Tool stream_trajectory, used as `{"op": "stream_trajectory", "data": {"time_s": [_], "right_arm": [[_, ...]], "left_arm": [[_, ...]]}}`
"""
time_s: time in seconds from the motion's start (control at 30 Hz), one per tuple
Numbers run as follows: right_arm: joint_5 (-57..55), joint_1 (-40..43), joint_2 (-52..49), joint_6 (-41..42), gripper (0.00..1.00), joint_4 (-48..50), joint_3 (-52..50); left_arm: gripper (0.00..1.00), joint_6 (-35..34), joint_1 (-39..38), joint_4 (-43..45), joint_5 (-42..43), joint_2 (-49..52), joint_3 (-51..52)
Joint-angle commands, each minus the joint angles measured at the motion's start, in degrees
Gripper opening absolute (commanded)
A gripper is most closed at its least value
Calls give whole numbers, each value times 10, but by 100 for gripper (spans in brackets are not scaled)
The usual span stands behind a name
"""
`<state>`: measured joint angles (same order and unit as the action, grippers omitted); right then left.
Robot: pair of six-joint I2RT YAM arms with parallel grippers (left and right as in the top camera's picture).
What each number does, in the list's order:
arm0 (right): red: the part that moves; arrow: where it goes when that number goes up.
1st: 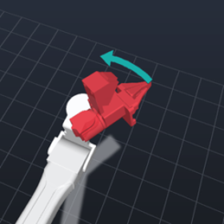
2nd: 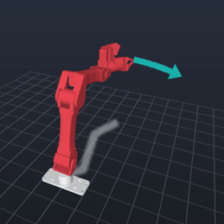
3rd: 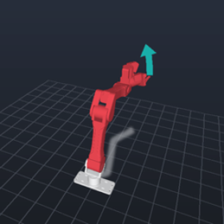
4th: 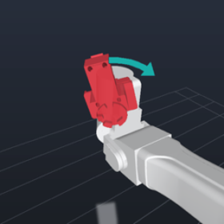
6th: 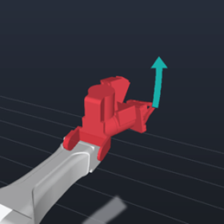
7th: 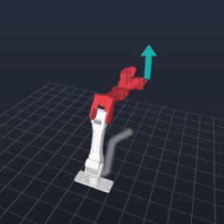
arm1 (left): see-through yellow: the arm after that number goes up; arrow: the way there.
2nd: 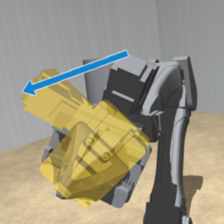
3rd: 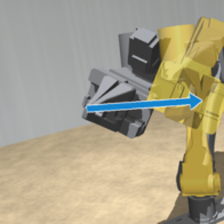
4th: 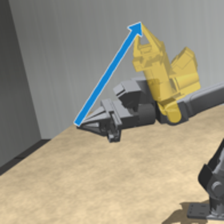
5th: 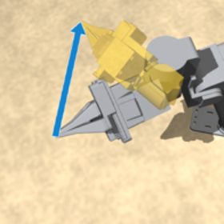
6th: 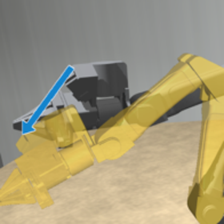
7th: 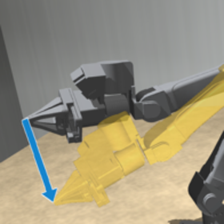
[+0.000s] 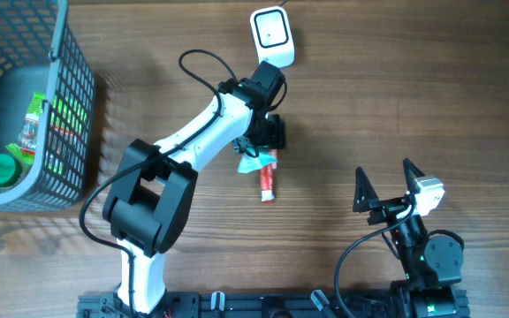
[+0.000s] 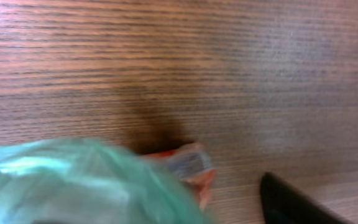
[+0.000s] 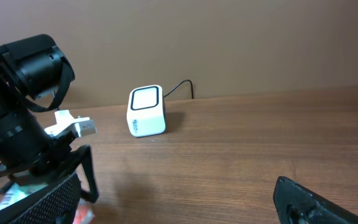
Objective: Scan the item barcode
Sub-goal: 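Carry the packets with the left gripper and drop them mid-table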
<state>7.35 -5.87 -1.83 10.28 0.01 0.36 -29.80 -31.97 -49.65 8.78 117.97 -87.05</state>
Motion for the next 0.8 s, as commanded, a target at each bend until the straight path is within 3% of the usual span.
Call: {"op": "stream_trajectory", "data": {"time_s": [0.0, 0.2, 0.4, 0.57, 0.77], "right_arm": [[-10, -1, 3, 3, 100, 3, 0], [-10, -1, 3, 3, 100, 3, 0], [-10, -1, 2, 4, 100, 3, 0], [-10, -1, 2, 4, 100, 3, 0], [-10, -1, 2, 4, 100, 3, 0]], "left_arm": [[100, -6, 3, -1, -7, -6, -3], [100, -3, 3, -37, -14, -37, -26], [100, -3, 3, -78, -145, -87, -27], [100, 26, 4, -105, -174, -108, -36], [100, 42, 104, -191, -289, -184, -239]]}}
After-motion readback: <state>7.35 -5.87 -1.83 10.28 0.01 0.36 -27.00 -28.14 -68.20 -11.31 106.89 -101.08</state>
